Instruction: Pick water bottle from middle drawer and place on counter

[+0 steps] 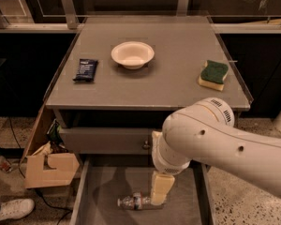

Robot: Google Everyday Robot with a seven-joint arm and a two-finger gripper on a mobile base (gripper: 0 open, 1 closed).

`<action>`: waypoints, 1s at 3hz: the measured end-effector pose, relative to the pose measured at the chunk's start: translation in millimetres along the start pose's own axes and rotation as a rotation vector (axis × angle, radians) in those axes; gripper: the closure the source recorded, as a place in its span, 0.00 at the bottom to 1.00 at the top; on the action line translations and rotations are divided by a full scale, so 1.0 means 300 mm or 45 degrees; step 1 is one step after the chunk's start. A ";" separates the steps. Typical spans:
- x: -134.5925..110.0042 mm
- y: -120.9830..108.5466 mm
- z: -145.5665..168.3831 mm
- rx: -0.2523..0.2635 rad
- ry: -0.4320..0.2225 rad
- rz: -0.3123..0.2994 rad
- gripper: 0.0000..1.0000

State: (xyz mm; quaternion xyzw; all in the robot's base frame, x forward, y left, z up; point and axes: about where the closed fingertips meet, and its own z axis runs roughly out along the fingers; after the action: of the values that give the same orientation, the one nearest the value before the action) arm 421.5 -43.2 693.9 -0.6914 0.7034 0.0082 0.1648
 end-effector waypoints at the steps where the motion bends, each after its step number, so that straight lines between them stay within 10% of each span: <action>1: 0.000 0.000 0.000 0.000 0.000 0.000 0.00; 3: -0.011 0.045 0.164 -0.021 0.044 -0.043 0.00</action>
Offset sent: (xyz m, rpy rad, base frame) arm -0.0006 0.0171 -0.0498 -0.0587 -0.0089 0.0283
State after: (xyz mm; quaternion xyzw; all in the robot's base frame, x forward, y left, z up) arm 419.0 -27.8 645.3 -0.7044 0.6944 -0.0007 0.1472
